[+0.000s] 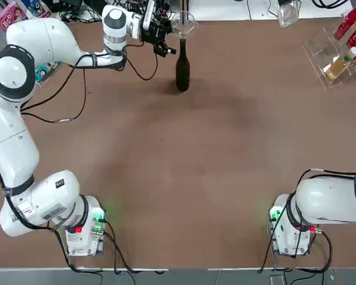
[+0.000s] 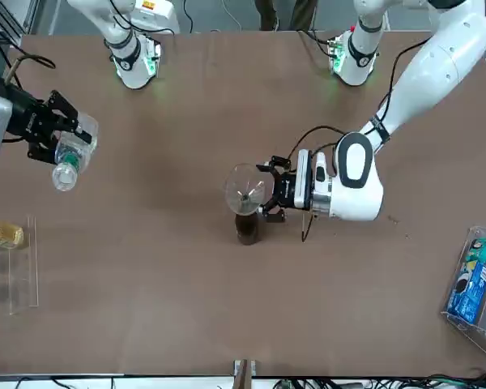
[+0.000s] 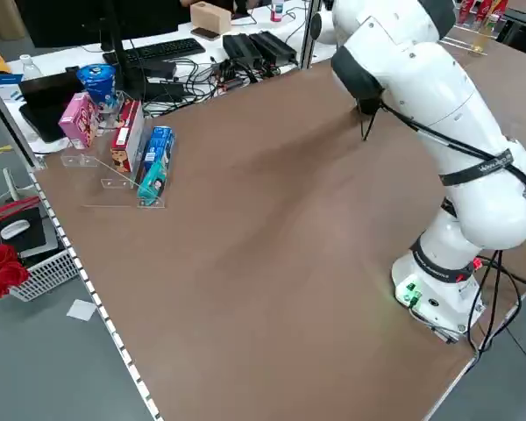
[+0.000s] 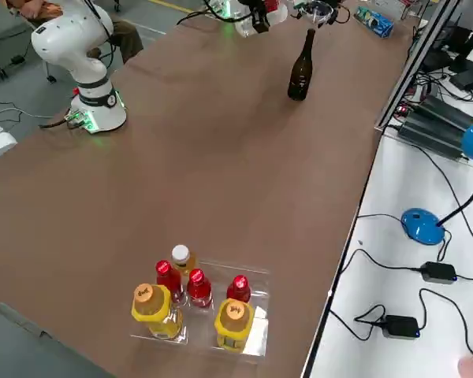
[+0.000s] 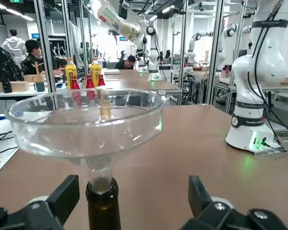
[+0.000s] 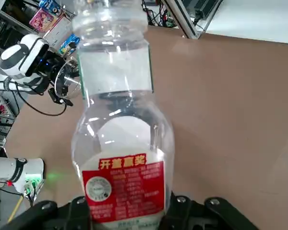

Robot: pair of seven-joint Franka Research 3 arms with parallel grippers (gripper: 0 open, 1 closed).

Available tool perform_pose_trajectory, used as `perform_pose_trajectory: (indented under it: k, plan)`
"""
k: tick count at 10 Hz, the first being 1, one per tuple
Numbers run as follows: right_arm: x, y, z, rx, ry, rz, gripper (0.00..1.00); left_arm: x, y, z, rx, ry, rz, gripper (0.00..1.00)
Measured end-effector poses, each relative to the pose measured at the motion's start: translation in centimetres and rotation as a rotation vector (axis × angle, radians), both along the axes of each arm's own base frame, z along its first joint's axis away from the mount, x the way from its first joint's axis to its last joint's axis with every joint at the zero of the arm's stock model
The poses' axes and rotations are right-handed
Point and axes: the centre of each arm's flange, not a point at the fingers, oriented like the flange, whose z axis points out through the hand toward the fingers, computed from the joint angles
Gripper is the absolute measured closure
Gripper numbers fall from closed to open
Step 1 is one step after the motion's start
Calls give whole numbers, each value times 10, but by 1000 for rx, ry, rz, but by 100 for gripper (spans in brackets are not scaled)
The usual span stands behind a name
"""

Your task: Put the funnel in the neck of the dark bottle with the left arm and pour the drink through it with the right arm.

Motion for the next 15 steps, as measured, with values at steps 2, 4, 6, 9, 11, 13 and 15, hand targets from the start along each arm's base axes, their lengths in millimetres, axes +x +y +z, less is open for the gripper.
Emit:
perform_pose_trajectory:
  k: [2,4,6,9,11,13,15]
  plan:
    - [-4,25,9,-40,11,-28,56,0,-2,-8,-19,26,1,0]
    - [-13,62,19,-87,20,-46,56,2,-8,-2,-36,27,3,0]
    - [-23,98,24,-139,39,-56,56,3,-17,4,-47,17,-1,0]
    - [-32,128,22,-174,73,-71,56,5,-23,-1,-63,26,-3,0]
    - [-34,137,21,-191,84,-76,55,6,-27,-4,-75,26,-5,0]
    - [-36,141,20,-192,102,-94,55,4,-32,-9,-83,32,-12,1]
    - [-42,159,18,-214,123,-102,55,5,-34,-10,-87,33,-11,7]
